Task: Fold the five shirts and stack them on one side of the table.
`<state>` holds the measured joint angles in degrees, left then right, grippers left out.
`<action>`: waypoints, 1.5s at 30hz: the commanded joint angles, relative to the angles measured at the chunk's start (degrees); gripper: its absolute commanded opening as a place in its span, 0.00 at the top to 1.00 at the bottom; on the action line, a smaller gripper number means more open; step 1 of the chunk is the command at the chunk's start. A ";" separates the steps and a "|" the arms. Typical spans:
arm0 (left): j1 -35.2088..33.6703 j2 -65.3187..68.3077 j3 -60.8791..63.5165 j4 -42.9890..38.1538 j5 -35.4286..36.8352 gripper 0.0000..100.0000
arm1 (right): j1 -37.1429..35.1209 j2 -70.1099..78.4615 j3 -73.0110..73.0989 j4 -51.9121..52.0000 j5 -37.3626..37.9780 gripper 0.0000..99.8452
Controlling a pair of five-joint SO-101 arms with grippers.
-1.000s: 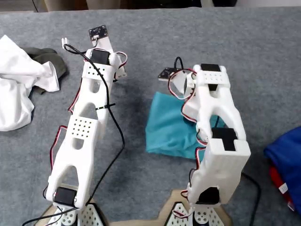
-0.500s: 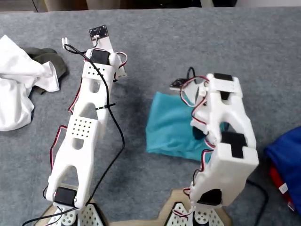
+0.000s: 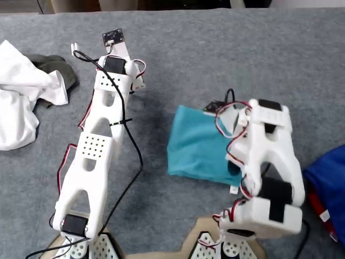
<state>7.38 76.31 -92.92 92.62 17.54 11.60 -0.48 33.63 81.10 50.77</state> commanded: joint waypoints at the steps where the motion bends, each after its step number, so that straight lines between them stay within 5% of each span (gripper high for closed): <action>1: 0.62 -0.92 -2.90 -0.88 -0.53 0.98 | 4.18 -4.62 2.95 -1.76 1.58 0.99; 19: 2.46 -1.45 -2.99 0.18 -3.78 0.98 | 19.38 -21.41 9.10 -1.67 11.78 0.99; 30: 16.09 -16.22 -2.73 8.26 -7.38 0.98 | 13.76 -27.12 -5.23 1.14 4.66 0.99; 36: 23.47 -21.32 9.85 8.26 -3.43 0.98 | 9.36 -25.45 4.44 -9.49 0.00 0.99; 45: 23.47 -28.00 24.88 8.18 -1.58 0.98 | 6.99 -19.82 12.70 -19.43 -6.15 0.99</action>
<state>31.30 53.45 -69.98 100.18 15.69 19.43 -20.62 46.11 63.08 45.85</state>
